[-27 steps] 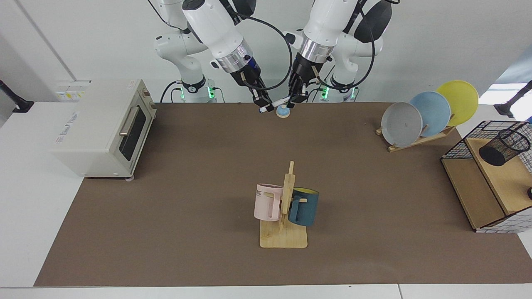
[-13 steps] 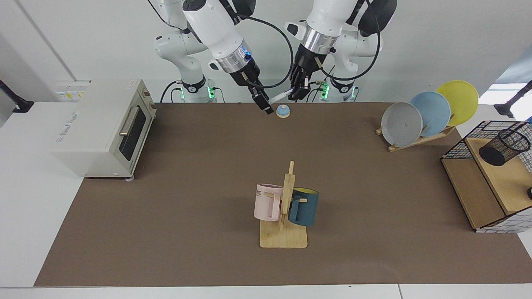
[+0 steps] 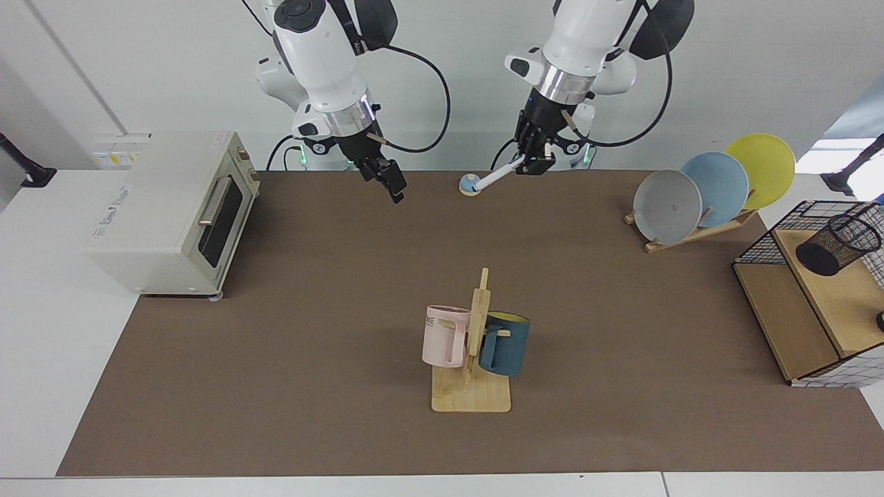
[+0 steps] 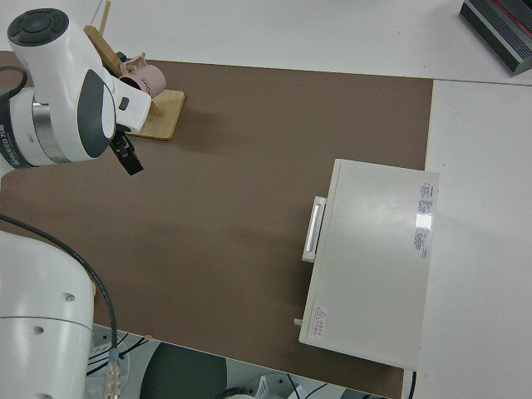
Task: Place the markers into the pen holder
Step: 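Open and withdraw the right gripper while the left gripper carries the marker away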
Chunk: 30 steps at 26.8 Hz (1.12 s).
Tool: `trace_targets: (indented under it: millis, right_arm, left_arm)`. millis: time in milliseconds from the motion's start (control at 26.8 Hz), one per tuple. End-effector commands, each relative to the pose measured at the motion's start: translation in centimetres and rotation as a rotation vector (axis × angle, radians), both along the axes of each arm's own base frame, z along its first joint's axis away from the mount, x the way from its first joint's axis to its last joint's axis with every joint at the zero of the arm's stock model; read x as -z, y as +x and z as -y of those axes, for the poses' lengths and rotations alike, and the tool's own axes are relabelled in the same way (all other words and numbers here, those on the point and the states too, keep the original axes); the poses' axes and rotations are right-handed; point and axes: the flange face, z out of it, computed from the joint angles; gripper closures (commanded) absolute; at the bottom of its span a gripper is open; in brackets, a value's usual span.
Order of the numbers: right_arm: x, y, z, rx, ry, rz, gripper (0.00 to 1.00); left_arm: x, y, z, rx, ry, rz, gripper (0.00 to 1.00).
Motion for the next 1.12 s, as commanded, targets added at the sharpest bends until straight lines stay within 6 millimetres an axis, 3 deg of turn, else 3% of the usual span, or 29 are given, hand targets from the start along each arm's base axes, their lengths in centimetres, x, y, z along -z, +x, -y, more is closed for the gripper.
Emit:
trace_targets:
  millis: [0,112,261,410,559,782,931,1080]
  right_arm:
    - [0.1,0.6,4.9,-0.246,-0.082,0.042,0.0]
    - [0.1,1.6,8.7,-0.388,-0.116,0.071,0.0]
    - [0.1,2.2,11.6,-0.553,-0.127,0.103,0.0]
    - [-1.4,2.3,13.8,-0.685,-0.212,0.127,0.0]
    - [-2.5,2.0,15.0,-0.81,-0.364,0.113,0.0]
    - [-2.4,1.9,16.8,-0.78,-0.331,0.088,0.0]
    - [-2.9,1.4,18.8,-0.693,-0.197,0.12,0.0]
    - [-2.8,1.4,19.1,-0.691,-0.19,0.12,0.0]
  left_arm:
    - [0.5,0.4,-5.4,-0.073,0.097,-0.006,1.0]
    - [0.9,1.5,-9.1,-0.12,0.168,0.003,1.0]
    - [1.4,3.1,-14.7,-0.151,0.225,0.004,1.0]
    - [2.0,4.3,-20.4,-0.206,0.271,-0.004,1.0]
    - [1.6,4.8,-24.8,-0.187,0.326,0.017,1.0]
    - [0.9,5.6,-32.9,-0.184,0.412,0.071,1.0]
    - [0.1,6.0,-36.9,-0.162,0.473,0.117,1.0]
    - [-0.8,6.1,-41.3,-0.173,0.536,0.122,1.0]
